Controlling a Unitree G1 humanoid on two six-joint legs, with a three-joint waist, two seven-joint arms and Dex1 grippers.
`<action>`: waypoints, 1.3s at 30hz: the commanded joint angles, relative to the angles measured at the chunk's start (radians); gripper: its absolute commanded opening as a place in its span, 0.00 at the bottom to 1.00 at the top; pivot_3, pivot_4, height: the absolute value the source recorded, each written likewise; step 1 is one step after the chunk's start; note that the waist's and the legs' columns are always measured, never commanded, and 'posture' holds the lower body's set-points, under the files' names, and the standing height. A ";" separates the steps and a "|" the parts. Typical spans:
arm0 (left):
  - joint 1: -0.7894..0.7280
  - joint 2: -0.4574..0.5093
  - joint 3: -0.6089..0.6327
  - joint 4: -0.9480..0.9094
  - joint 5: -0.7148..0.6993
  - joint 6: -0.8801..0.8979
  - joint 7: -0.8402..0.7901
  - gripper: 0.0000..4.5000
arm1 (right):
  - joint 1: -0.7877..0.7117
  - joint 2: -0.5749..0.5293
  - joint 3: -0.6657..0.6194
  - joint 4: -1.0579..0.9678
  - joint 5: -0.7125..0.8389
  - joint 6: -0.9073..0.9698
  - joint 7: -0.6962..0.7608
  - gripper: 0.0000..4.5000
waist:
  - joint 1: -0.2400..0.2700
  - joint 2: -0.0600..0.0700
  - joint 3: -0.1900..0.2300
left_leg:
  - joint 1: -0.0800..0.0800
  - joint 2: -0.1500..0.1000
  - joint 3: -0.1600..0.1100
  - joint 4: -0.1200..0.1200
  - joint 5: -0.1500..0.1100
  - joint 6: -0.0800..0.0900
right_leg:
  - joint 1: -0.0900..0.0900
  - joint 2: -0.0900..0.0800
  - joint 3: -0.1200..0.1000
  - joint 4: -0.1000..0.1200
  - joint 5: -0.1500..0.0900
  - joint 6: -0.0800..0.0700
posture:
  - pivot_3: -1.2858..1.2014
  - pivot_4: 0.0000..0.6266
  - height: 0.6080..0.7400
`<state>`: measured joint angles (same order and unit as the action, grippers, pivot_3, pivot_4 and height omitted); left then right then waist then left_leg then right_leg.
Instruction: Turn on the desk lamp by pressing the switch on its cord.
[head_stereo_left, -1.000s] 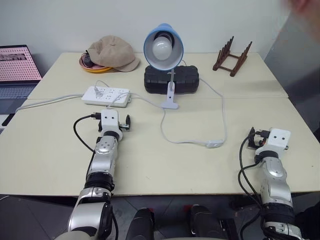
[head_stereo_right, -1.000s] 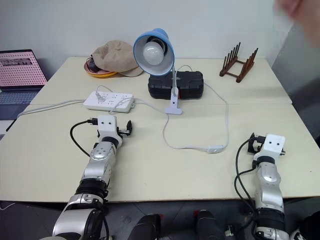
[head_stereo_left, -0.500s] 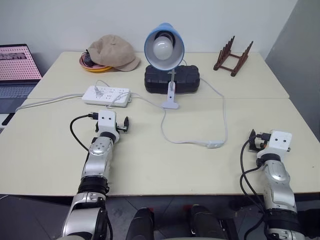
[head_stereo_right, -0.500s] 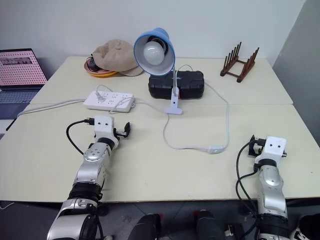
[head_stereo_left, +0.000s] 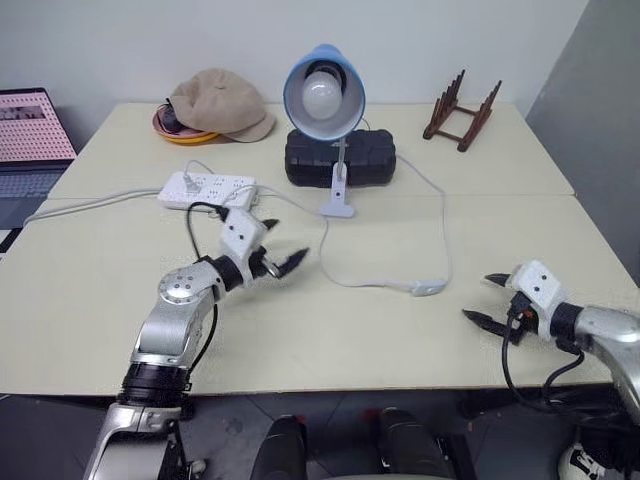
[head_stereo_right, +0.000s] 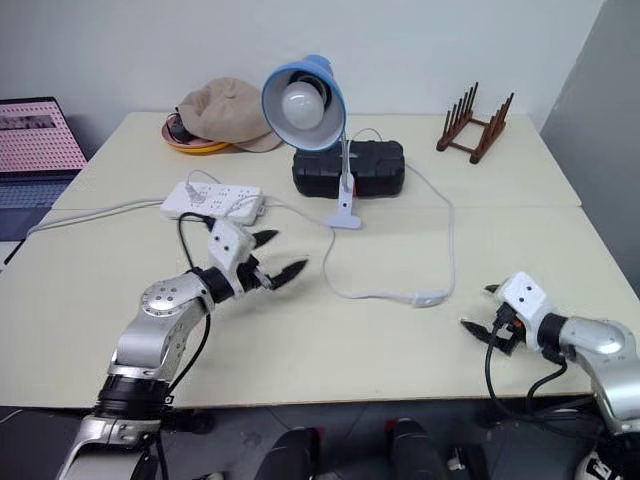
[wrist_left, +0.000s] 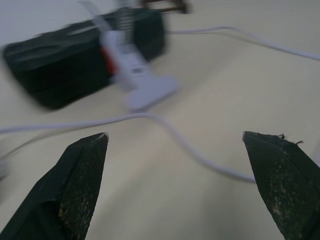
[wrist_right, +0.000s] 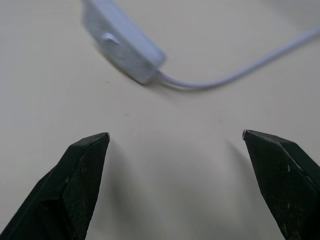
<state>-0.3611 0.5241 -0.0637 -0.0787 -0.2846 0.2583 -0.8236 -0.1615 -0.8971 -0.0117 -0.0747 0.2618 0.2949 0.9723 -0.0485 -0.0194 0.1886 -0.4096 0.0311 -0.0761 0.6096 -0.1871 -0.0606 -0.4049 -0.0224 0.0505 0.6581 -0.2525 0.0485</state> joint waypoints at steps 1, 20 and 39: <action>0.010 0.038 -0.028 -0.145 -0.070 0.024 -0.109 1.00 | -0.136 -0.010 0.073 0.067 -0.003 0.006 0.137 0.99 | -0.002 -0.001 0.000 | 0.000 0.000 0.000 0.000 0.000 0.000 | 0.000 0.000 0.000 0.000 0.000 0.000 | 0.52 0.24 1.00; 0.117 0.084 -0.054 -0.273 -0.114 0.014 -0.225 1.00 | -0.346 0.081 0.226 0.340 -0.126 -0.134 0.313 0.81 | 0.012 -0.001 0.001 | -0.004 0.000 -0.001 0.000 0.000 0.000 | -0.003 0.000 -0.002 0.000 -0.001 0.000 | 0.52 0.24 1.00; 0.067 -0.022 -0.040 -0.232 -0.176 0.186 -0.092 1.00 | -0.317 0.177 0.092 0.207 0.067 0.117 0.249 0.09 | 0.015 -0.001 0.001 | -0.004 0.000 -0.002 0.001 0.000 0.000 | -0.002 0.000 -0.002 0.001 0.002 0.005 | 0.52 0.24 1.00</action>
<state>-0.2769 0.5170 -0.1277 -0.2807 -0.4102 0.3802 -0.9564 -0.4759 -0.7279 0.1399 0.1977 0.2605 0.3412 1.2415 -0.0333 -0.0204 0.1892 -0.4138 0.0313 -0.0778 0.6108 -0.1872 -0.0606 -0.4071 -0.0222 0.0481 0.6592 -0.2504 0.0543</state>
